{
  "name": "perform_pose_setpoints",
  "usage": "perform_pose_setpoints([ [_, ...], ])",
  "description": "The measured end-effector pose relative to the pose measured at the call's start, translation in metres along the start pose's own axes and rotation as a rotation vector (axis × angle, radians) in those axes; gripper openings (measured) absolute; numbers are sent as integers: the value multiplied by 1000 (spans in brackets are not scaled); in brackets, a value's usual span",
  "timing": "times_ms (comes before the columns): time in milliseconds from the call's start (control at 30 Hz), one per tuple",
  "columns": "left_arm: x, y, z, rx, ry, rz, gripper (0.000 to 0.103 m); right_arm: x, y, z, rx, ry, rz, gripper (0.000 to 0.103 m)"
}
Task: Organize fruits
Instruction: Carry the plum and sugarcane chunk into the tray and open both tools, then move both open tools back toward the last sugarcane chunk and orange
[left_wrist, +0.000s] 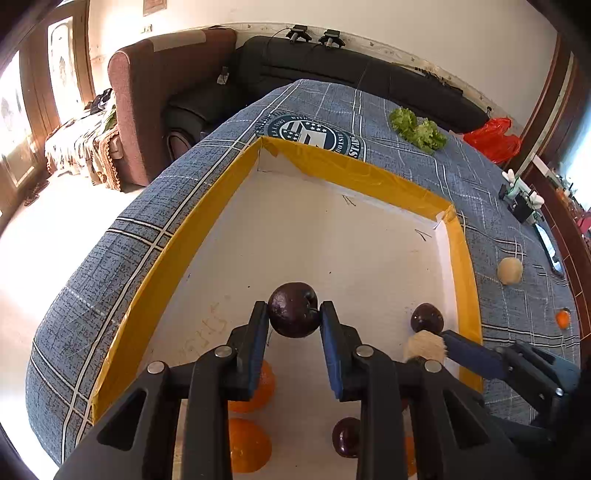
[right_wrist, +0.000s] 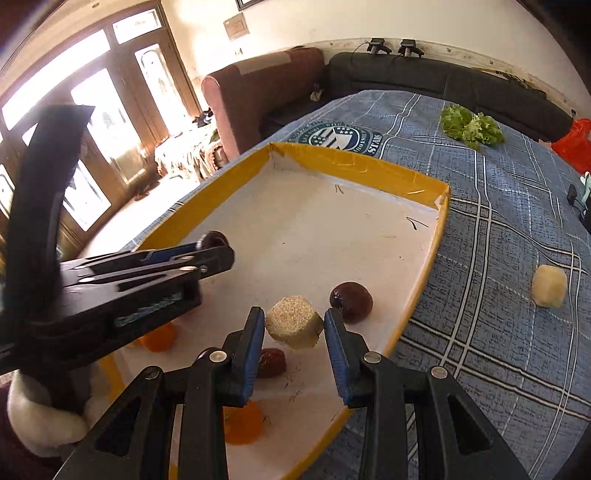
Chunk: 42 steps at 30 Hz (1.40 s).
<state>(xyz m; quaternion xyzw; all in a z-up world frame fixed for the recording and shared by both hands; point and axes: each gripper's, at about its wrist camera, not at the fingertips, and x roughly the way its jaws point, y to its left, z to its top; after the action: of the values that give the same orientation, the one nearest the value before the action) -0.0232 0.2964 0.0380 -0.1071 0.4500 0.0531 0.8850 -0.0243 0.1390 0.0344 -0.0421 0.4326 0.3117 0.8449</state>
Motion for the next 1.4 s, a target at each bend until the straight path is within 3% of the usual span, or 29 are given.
perform_pose_setpoints([
  [133,-10,7,-3,-22,-15,-14,47,7,-2,1,-1,17,-8,38],
  [200,-21,11,-5,-38,-42,-17,51,7,0,2,-7,14,-12,40],
  [233,-26,13,-7,-46,-50,-18,55,6,0,3,-7,11,-10,43],
  [300,-35,15,-8,-68,-64,-20,61,2,0,4,1,-2,-8,62],
  [333,-41,16,-10,-82,-69,-21,64,-1,0,4,4,-9,-7,63],
  [567,-78,0,-23,-122,-116,27,88,-40,-8,-8,45,-89,-28,64],
  [733,-98,-26,-35,-95,-153,-28,88,-73,-25,-26,96,-173,-61,65],
  [900,-121,-61,-47,-7,-233,51,88,-105,-46,-46,164,-261,-101,81],
  [1133,-142,-93,-62,68,-285,79,88,-138,-74,-72,276,-281,-110,81],
  [1400,-167,-120,-81,130,-333,94,88,-177,-81,-95,296,-331,-169,82],
])
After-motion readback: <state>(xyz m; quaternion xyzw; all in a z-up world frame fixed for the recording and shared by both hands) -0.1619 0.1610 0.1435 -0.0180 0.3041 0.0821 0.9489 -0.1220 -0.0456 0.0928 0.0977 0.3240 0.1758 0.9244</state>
